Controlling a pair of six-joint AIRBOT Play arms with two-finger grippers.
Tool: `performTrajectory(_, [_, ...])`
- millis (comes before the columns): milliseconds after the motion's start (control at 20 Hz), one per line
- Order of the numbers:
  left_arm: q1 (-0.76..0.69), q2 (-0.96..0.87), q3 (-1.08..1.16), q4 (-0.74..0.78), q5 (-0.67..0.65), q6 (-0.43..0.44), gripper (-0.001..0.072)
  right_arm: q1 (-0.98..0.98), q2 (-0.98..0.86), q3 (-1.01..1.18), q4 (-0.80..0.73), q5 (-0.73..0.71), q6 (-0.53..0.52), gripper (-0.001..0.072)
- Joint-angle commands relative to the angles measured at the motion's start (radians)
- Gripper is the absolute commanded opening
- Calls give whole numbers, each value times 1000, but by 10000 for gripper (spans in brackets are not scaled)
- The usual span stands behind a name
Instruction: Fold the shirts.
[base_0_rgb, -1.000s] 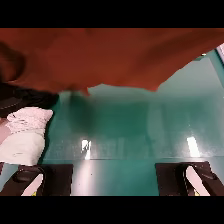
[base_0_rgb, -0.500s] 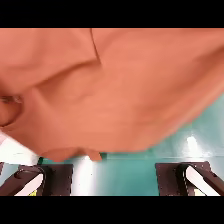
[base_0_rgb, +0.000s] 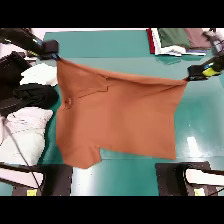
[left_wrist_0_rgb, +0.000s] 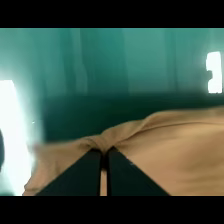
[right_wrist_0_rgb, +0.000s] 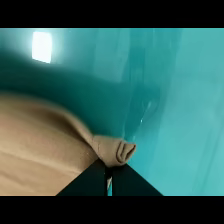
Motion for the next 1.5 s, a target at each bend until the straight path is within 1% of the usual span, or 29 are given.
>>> performTrajectory(0, [1,-164,1,-6,126,2,26,14,-158,43,-27,-39,2,17])
performTrajectory(50, [1,-177,1,-7,168,2,26,14,-185,86,-24,-39,2,18])
performTrajectory(150, [1,-184,1,-8,188,18,26,4,-217,154,32,-34,-6,19])
performTrajectory(250, [3,-184,1,0,113,85,26,-9,-219,166,106,-15,-20,19])
performTrajectory(300, [3,-183,-14,10,76,110,26,-8,-219,163,103,8,-20,19])
performTrajectory(350, [3,-183,-37,8,45,115,26,-7,-213,144,103,31,-20,19])
performTrajectory(450, [3,-183,-111,8,14,114,26,2,-181,60,103,30,-20,18])
performTrajectory(600, [3,-183,-210,9,15,112,27,24,-105,-126,103,-57,-19,19])
performTrajectory(700, [3,-183,-236,24,14,78,28,24,-65,-219,105,-117,-13,19])
performTrajectory(750, [3,-181,-238,39,14,69,75,22,-46,-255,104,-135,5,24])
performTrajectory(800, [3,-175,-238,54,14,68,370,16,-34,-274,104,-135,5,167])
performTrajectory(850, [3,-162,-238,82,11,56,514,9,-24,-282,103,-133,5,356])
performTrajectory(900, [3,-142,-239,119,4,53,479,-4,-10,-285,103,-122,4,366])
performTrajectory(1000, [3,-70,-253,208,-29,53,479,-43,28,-286,104,-96,3,365])
performTrajectory(1100, [3,41,-338,270,-39,53,479,-83,84,-286,105,-54,-10,365])
performTrajectory(1200, [3,179,-504,270,-17,47,479,-100,158,-299,105,-30,-20,365])
performTrajectory(1300, [3,341,-735,270,46,11,480,-103,246,-361,105,-42,-27,364])
performTrajectory(1400, [3,513,-985,268,97,-57,481,-101,330,-444,105,-61,-28,365])
performTrajectory(1450, [3,585,-1086,260,115,-78,481,-101,365,-486,105,-75,-28,364])
